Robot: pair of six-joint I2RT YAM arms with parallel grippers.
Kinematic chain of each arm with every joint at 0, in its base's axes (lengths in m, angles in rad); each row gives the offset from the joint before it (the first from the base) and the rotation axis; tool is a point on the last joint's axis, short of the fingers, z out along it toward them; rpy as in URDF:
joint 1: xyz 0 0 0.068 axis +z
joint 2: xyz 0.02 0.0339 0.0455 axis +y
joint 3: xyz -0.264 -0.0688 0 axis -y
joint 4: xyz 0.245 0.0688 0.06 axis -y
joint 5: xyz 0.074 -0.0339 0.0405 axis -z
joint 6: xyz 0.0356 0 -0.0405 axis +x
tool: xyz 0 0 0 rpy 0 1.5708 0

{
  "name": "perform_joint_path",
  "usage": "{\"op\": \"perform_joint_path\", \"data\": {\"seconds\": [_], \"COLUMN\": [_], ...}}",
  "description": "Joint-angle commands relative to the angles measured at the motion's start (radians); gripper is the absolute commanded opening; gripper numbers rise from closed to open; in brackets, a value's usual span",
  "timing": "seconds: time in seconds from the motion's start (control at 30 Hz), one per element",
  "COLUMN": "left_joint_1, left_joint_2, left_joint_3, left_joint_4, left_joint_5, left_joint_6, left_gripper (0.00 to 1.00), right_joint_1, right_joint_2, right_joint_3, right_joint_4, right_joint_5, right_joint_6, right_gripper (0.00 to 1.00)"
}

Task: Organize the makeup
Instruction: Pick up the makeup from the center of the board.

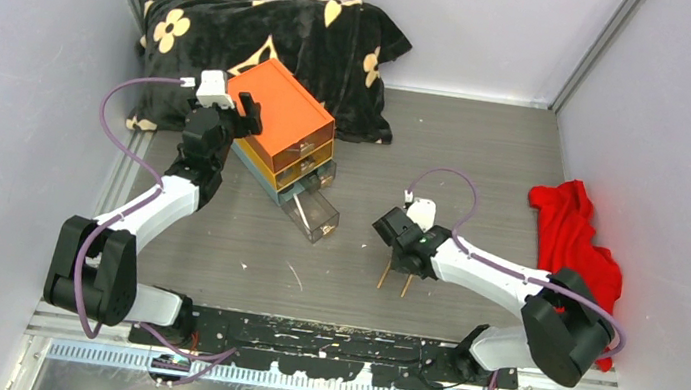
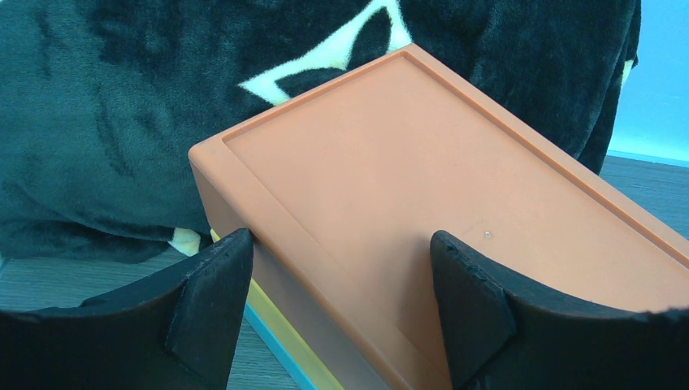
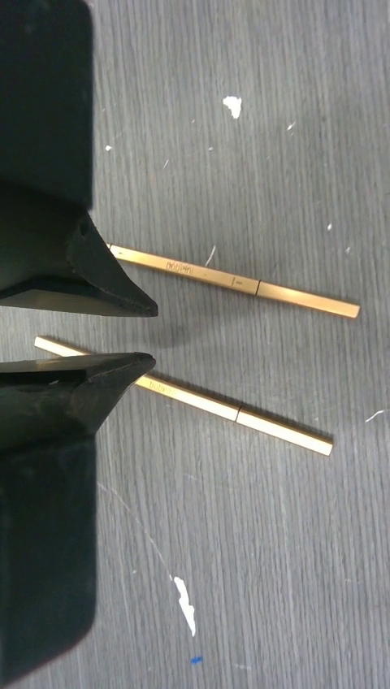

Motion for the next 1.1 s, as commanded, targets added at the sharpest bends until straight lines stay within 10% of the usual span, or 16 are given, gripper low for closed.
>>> {"op": "perform_joint_path", "data": {"seconds": [0.0,0.37,0.47,1.07], "left_joint_1": [-0.027,-0.027,-0.027,-0.027], "left_joint_2": [0.064,0.069,0.069,0.065], "left_joint_3": [-0.062,-0.058,-0.059,-0.063], "left_joint_4": [-0.275,-0.279,-0.28,-0.277], "left_joint_5": [0.13,0.132,0.133,0.131], "left_joint_6": [0.059,0.06,0.06,0.06], "left_gripper": [0.77,0.76,0.77,0.77], "right_joint_1": [0.002,0.004,0.005,0.004], "right_joint_2": [-0.008,0.001,0.011,0.068], "right_joint_3": [-0.014,-0.008,0.012,-0.062], "right_joint_4": [0.086,0.172,0.188,0.139], "right_joint_5": [0.006,-0.039,-0.044,0.019], "right_joint_6": [0.06,0.119,0.121,0.209], "right_gripper": [0.29,0.31,0.46,0.36]}}
